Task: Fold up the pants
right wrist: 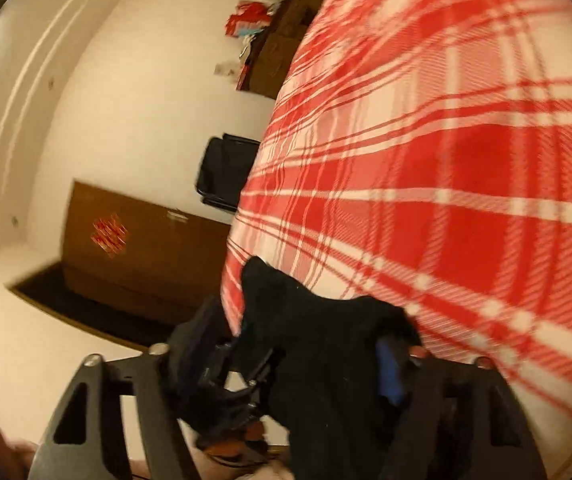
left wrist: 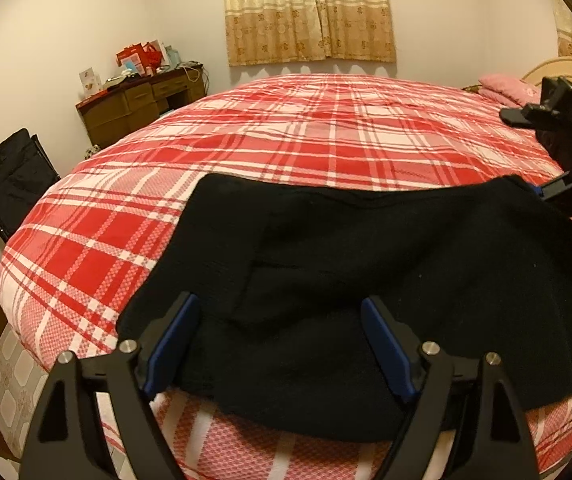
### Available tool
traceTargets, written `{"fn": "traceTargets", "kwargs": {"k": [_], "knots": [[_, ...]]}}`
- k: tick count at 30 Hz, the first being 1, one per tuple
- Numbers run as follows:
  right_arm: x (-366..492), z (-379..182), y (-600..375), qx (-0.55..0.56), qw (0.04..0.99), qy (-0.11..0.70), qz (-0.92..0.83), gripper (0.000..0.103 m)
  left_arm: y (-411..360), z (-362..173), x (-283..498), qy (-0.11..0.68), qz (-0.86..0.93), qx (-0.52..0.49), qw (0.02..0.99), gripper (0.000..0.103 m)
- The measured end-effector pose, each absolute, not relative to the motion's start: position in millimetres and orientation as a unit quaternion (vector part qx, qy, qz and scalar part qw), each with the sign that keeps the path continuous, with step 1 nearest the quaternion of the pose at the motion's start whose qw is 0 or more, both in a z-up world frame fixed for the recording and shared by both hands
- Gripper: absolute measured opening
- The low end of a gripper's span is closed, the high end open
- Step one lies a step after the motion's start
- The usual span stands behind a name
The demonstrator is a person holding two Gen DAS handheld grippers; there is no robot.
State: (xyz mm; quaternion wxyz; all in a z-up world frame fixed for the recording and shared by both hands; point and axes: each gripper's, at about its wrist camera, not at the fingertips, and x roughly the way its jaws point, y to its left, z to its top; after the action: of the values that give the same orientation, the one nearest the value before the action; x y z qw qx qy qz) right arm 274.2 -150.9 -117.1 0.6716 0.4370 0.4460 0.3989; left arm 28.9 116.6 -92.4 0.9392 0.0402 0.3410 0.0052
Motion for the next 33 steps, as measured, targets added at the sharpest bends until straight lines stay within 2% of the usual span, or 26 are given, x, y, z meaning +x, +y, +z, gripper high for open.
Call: {"fn": "traceTargets", "kwargs": {"k": [3, 6, 8, 15, 21, 23, 24, 30, 33], "knots": [[273, -114, -158, 0.423, 0.664, 0.47, 0.401, 0.066, 118, -93, 28, 0.341, 0.003, 0.042, 0.939, 0.086], [254, -94, -196, 0.371, 0.752, 0.463, 0.287, 0.066, 115, -92, 28, 0.339, 0.008, 0.052, 0.939, 0.086], [222, -74, -221, 0.331, 0.811, 0.44, 0.199, 0.066, 114, -92, 28, 0.337, 0.008, 0.057, 0.94, 0.087], [70, -53, -255, 0.27, 0.866, 0.413, 0.085, 0.066, 116, -92, 29, 0.34, 0.013, 0.055, 0.939, 0.089], [-33, -51, -343, 0.301, 0.881, 0.365, -0.027, 0.066, 113, -90, 32, 0.349, 0.033, 0.043, 0.936, 0.09], [-58, -47, -379, 0.305, 0.883, 0.347, -0.088, 0.066, 110, -91, 35, 0.347, 0.041, 0.047, 0.936, 0.094], [-74, -41, -398, 0.315, 0.885, 0.323, -0.113, 0.061, 107, -92, 36, 0.345, 0.047, 0.053, 0.936, 0.095], [-163, -6, -483, 0.352, 0.878, 0.206, -0.25, 0.062, 105, -90, 39, 0.351, 0.061, 0.051, 0.933, 0.096], [-186, -8, -509, 0.343, 0.873, 0.213, -0.273, 0.062, 104, -89, 42, 0.358, 0.065, 0.051, 0.93, 0.097]]}}
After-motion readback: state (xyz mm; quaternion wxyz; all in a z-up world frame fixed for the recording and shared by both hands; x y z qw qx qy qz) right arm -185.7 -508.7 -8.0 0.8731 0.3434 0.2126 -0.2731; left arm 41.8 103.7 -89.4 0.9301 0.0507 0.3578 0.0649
